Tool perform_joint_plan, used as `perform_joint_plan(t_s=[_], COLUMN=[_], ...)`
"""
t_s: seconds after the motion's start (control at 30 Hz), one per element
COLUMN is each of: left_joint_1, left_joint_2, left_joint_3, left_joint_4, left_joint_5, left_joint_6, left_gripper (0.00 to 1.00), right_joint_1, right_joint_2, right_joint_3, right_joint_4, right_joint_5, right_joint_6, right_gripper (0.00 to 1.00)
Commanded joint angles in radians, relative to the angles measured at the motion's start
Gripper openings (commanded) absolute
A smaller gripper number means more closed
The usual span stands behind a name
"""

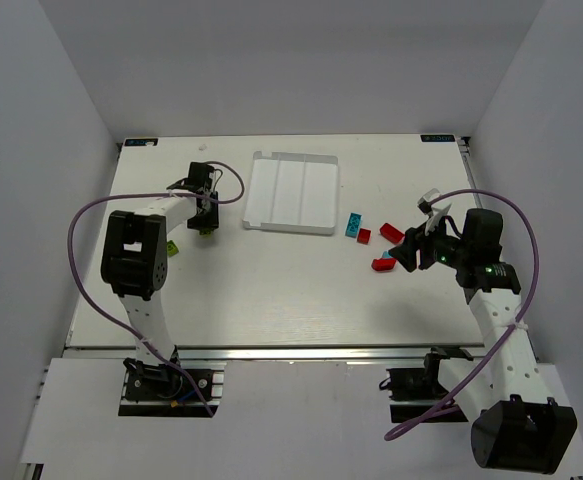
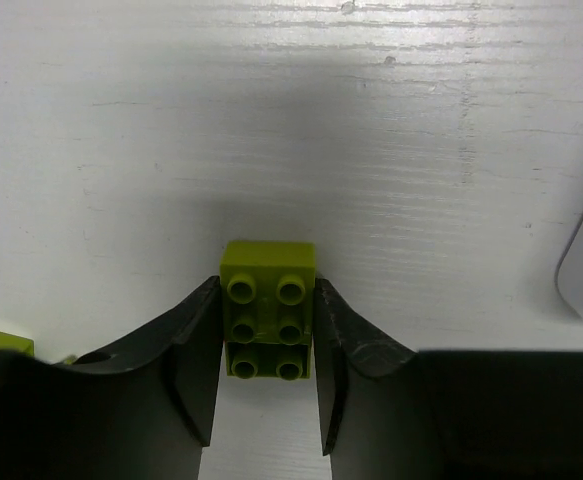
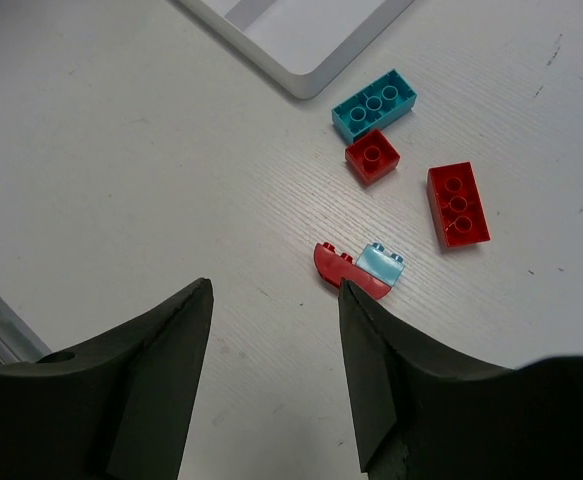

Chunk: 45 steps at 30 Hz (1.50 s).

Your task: Sort the legos into containers by color

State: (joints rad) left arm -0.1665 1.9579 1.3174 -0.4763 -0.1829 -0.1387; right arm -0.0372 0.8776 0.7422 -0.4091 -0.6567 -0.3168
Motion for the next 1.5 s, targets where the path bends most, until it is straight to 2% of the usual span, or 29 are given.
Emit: perform_joint_plan(t_s=[0.0, 0.07, 0.17, 0.27, 0.3, 0.33, 0.4, 0.5, 0.63, 0.73, 0.93, 1.03, 1.07, 1.23, 1.33, 1.47], left_joint_1=[0.002, 0.002, 0.002, -0.019, -0.019, -0.019, -0.019, -0.040, -0.076, -0.096, -0.114, -0.114, -0.114, -0.123, -0.123, -0.123], left_joint_2=[-0.028, -0.063, -0.144, -0.318, -0.394, -0.422, -0.439, -0.372, -0.171, -0.070, 0.028, 0.056, 0.070, 0.085, 0.091, 0.098], left_joint_3=[-0.020, -0.024, -0.035, -0.082, -0.099, -0.124, -0.119, -0.049, 0.083, 0.181, 0.305, 0.335, 0.341, 0.348, 0.352, 0.371], left_joint_4=[-0.001, -0.004, -0.005, 0.059, 0.129, 0.165, 0.232, 0.252, 0.232, 0.223, 0.196, 0.177, 0.162, 0.148, 0.139, 0.127], left_joint_5=[0.020, 0.022, 0.063, 0.181, 0.276, 0.398, 0.500, 0.608, 0.602, 0.534, 0.372, 0.349, 0.350, 0.365, 0.369, 0.370], left_joint_6=[-0.002, -0.013, -0.042, -0.058, -0.068, -0.073, -0.097, -0.111, -0.113, -0.127, -0.119, -0.105, -0.102, -0.090, -0.087, -0.087], left_gripper=[0.32, 0.21, 0.11, 0.08, 0.05, 0.04, 0.02, 0.02, 0.03, 0.08, 0.12, 0.23, 0.31, 0.51, 0.60, 0.65], right_joint_1=[-0.001, -0.001, -0.001, -0.001, -0.001, -0.001, -0.001, -0.003, -0.003, -0.001, -0.001, -0.001, -0.003, -0.001, -0.003, -0.003], right_joint_2=[0.001, 0.001, 0.003, 0.004, 0.006, 0.009, 0.014, 0.021, 0.027, 0.034, 0.046, 0.050, 0.052, 0.061, 0.067, 0.070], right_joint_3=[0.002, -0.001, -0.003, -0.004, -0.006, -0.004, -0.004, -0.007, -0.012, -0.015, -0.018, -0.018, -0.018, -0.020, -0.020, -0.020], right_joint_4=[0.024, 0.024, 0.024, 0.024, 0.024, 0.024, 0.026, 0.027, 0.033, 0.036, 0.039, 0.038, 0.038, 0.038, 0.038, 0.038], right_joint_5=[0.003, 0.006, 0.002, -0.007, -0.009, -0.011, -0.012, -0.009, 0.002, 0.008, 0.008, 0.009, 0.011, 0.014, 0.015, 0.020], right_joint_6=[0.007, 0.007, 0.005, 0.005, 0.005, 0.005, 0.005, 0.007, 0.007, 0.005, 0.005, 0.005, 0.005, 0.005, 0.004, 0.002], right_gripper=[0.59, 0.59, 0.56, 0.42, 0.31, 0.24, 0.08, 0.00, 0.01, 0.05, 0.09, 0.13, 0.16, 0.29, 0.35, 0.41])
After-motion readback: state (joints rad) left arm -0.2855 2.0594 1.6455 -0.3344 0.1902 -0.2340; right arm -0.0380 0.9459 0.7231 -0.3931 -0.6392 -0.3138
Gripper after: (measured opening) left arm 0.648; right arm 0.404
